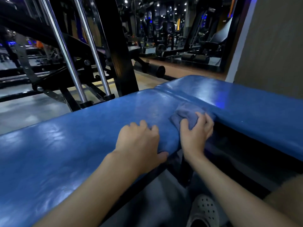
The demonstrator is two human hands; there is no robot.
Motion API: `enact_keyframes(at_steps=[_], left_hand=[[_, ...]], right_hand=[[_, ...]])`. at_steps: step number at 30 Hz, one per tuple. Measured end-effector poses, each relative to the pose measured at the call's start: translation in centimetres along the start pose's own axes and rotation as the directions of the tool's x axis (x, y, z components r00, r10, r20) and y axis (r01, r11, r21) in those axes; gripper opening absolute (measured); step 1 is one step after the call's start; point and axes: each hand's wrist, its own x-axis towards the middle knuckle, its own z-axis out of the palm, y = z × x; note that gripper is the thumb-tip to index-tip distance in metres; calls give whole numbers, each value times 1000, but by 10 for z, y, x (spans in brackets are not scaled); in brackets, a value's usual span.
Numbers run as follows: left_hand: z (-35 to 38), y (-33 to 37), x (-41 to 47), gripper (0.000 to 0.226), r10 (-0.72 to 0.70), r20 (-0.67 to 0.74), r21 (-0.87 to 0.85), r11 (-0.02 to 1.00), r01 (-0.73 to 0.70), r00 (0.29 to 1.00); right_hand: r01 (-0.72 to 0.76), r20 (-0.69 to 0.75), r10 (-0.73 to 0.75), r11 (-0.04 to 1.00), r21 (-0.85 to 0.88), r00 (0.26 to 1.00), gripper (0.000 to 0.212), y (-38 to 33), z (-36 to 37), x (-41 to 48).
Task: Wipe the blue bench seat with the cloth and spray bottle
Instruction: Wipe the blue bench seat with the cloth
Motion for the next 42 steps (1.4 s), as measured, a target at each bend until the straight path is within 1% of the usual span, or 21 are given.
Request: enact_keyframes(at_steps=[2, 4, 7, 10, 12, 16, 17, 19, 22, 24, 25, 29, 31, 32, 33, 35, 36, 37, 38, 40, 42], left_hand=[[5, 7, 5, 60, -16, -5, -31, 999, 15, 1000], [6, 11, 7, 58, -19, -17, -25, 1000, 19, 1000], [2, 13, 10, 56, -11, -7, 4, 1000, 11, 1000], [-2, 16, 15, 54, -7, 5, 4, 1000, 7, 1000], [-3, 19, 19, 52, 6, 13, 8, 1000, -6, 1000], [-5, 9, 27, 61, 46, 54, 17, 999, -47, 997], [-5, 4, 30, 61, 47, 59, -7, 999, -47, 997], [-3, -8, 39, 54, 11, 50, -130, 991, -4, 999], [4, -31, 56, 47, -49, 27, -279, 959, 55, 998], [14, -51, 65, 41, -92, 24, -321, 942, 95, 995], [21, -63, 69, 38, -116, 28, -332, 936, 119, 993], [53, -113, 84, 35, -240, 112, -261, 929, 262, 964], [63, -134, 92, 39, -301, 159, -212, 920, 331, 940], [68, -142, 94, 42, -332, 189, -203, 907, 368, 924], [72, -149, 95, 46, -361, 219, -194, 894, 403, 906], [77, -160, 101, 57, -380, 278, -173, 884, 435, 882], [90, -173, 104, 61, -407, 331, -185, 857, 482, 851], [97, -180, 105, 64, -412, 355, -203, 842, 499, 839], [94, -181, 107, 67, -387, 353, -211, 854, 476, 852], [96, -193, 101, 72, -416, 350, -230, 830, 508, 839], [91, -197, 97, 81, -415, 371, -221, 829, 513, 831]], right_hand=[[34, 42, -34, 999, -15, 999, 61, 8, -3, 11], [9, 59, -5, 996, -83, 998, 63, 13, -5, 37], [-11, 53, 21, 983, -183, 998, 55, 16, -3, 60], [-25, 98, 39, 989, -147, 994, 47, 16, -4, 53], [-29, 136, 46, 992, -123, 990, 36, 14, -11, 46], [118, 181, -85, 977, -178, 980, 25, 0, -39, 46], [173, 181, -142, 970, -170, 973, 25, -8, -44, 48], [288, 212, -262, 952, -102, 941, 27, -32, -46, 57], [420, 365, -420, 904, 84, 831, 27, -68, -18, 82], [443, 465, -456, 885, 144, 759, 27, -80, 14, 100], [442, 496, -455, 884, 150, 740, 26, -82, 31, 109], [464, 573, -471, 869, 172, 670, 29, -86, 99, 137], [516, 568, -510, 840, 166, 647, 40, -83, 130, 147], [565, 607, -516, 815, 131, 604, 47, -78, 144, 150], [629, 694, -494, 774, 75, 525, 51, -69, 159, 152], [711, 902, -283, 702, -37, 326, 51, -56, 182, 152], [737, 958, -185, 674, -38, 219, 53, -55, 211, 148], [737, 973, -153, 675, -25, 173, 54, -55, 229, 147], [714, 971, -157, 700, -17, 178, 52, -58, 226, 149], [697, 969, -210, 714, 60, 131, 46, -67, 241, 149], [694, 979, -177, 718, 57, 103, 42, -64, 241, 154]])
